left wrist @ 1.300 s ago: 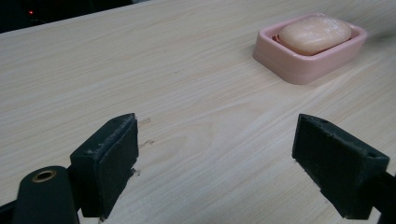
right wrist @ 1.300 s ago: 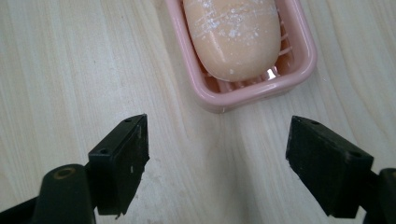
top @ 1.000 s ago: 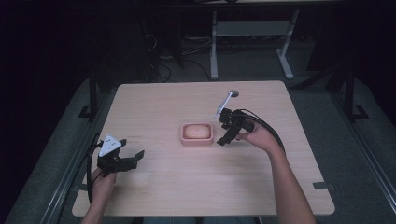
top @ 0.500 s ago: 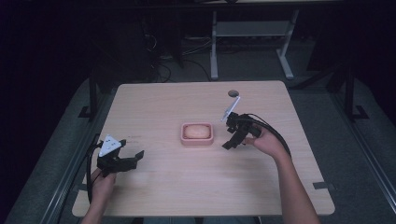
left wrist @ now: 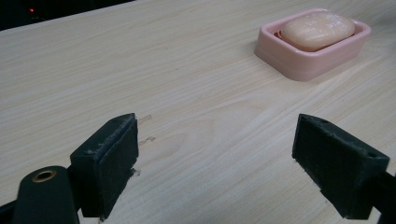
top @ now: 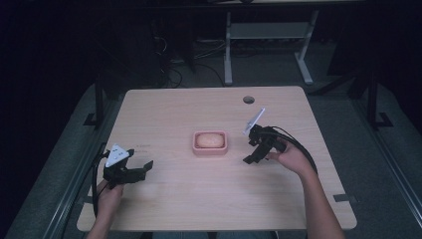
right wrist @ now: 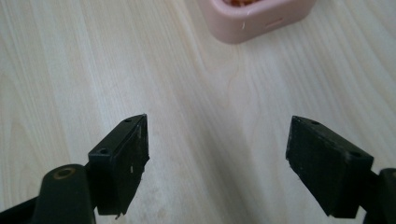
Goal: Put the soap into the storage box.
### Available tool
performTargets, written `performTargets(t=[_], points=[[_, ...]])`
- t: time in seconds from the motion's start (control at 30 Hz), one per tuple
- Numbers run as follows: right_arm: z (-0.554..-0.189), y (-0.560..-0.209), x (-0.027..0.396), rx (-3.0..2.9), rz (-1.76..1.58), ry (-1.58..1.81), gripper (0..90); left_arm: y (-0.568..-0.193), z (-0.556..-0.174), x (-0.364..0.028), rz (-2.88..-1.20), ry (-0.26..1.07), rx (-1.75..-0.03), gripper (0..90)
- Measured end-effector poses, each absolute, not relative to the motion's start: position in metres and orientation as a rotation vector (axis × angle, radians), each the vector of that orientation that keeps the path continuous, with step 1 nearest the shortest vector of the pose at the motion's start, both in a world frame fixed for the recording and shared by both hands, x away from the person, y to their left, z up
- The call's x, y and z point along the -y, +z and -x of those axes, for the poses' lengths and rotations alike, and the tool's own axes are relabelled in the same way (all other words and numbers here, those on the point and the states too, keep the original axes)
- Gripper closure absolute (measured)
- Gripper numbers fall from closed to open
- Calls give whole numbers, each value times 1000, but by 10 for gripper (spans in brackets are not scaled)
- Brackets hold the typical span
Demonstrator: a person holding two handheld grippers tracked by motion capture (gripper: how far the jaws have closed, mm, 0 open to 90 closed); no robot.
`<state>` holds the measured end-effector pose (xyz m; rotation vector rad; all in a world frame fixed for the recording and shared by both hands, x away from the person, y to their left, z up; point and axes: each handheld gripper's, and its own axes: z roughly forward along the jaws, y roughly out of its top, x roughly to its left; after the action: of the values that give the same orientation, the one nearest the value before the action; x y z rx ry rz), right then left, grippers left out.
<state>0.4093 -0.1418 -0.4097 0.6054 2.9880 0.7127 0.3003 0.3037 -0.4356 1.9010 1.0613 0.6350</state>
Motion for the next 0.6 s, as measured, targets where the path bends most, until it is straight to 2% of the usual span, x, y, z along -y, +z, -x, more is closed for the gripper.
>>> performTargets(t=[0.6], points=[[-394,-419,168,-2964,-654,749,210,-437,-301,-304,-1911,634,-1072,142]])
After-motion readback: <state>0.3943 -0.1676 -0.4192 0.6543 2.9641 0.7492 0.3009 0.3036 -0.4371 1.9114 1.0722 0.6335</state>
